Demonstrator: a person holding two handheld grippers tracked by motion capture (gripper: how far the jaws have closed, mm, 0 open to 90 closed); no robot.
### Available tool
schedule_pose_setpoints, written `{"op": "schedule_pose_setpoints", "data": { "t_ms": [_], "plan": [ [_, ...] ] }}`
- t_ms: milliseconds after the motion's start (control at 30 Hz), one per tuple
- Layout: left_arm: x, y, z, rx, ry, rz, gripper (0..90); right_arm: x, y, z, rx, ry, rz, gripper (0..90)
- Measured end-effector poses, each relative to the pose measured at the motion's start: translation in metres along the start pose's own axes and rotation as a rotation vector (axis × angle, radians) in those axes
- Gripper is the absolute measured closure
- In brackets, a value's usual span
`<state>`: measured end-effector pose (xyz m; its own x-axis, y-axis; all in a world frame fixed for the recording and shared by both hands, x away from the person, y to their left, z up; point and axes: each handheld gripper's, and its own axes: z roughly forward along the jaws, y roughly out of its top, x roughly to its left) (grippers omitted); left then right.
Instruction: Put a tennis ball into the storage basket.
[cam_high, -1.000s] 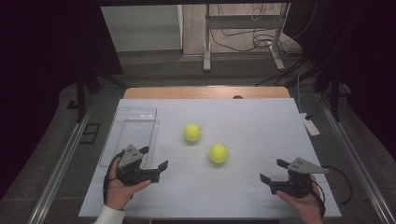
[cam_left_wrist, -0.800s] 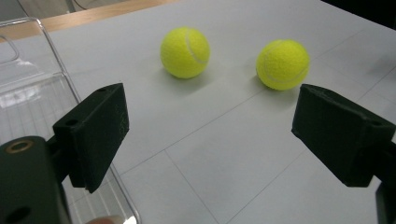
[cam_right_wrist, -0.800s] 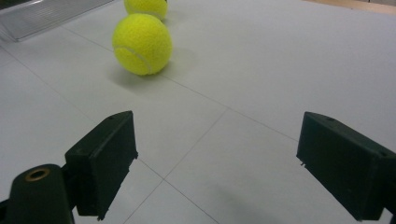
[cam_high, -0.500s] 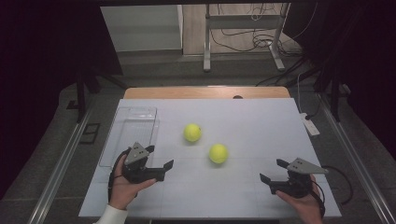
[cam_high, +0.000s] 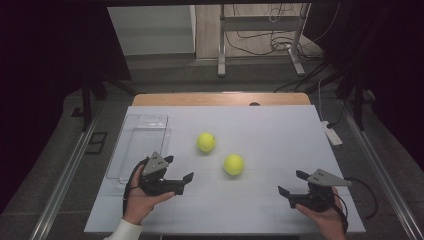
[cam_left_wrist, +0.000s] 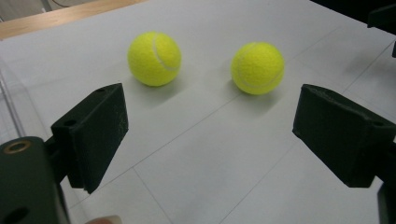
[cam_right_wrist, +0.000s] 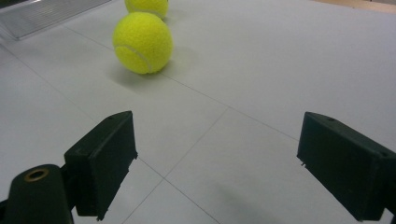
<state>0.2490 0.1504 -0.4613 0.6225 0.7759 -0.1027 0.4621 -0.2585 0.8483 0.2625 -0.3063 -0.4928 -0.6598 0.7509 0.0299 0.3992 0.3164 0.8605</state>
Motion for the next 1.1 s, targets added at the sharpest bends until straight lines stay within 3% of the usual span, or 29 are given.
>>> {"op": "schedule_pose_setpoints", "data": {
  "t_ms": [1100],
  "plan": [
    [-0.018, 0.016, 0.025, 0.015, -0.056, 0.047, 11.2, 0.001, 0.000, 0.001, 0.011, -0.009, -0.002, 12.2]
  ]
}}
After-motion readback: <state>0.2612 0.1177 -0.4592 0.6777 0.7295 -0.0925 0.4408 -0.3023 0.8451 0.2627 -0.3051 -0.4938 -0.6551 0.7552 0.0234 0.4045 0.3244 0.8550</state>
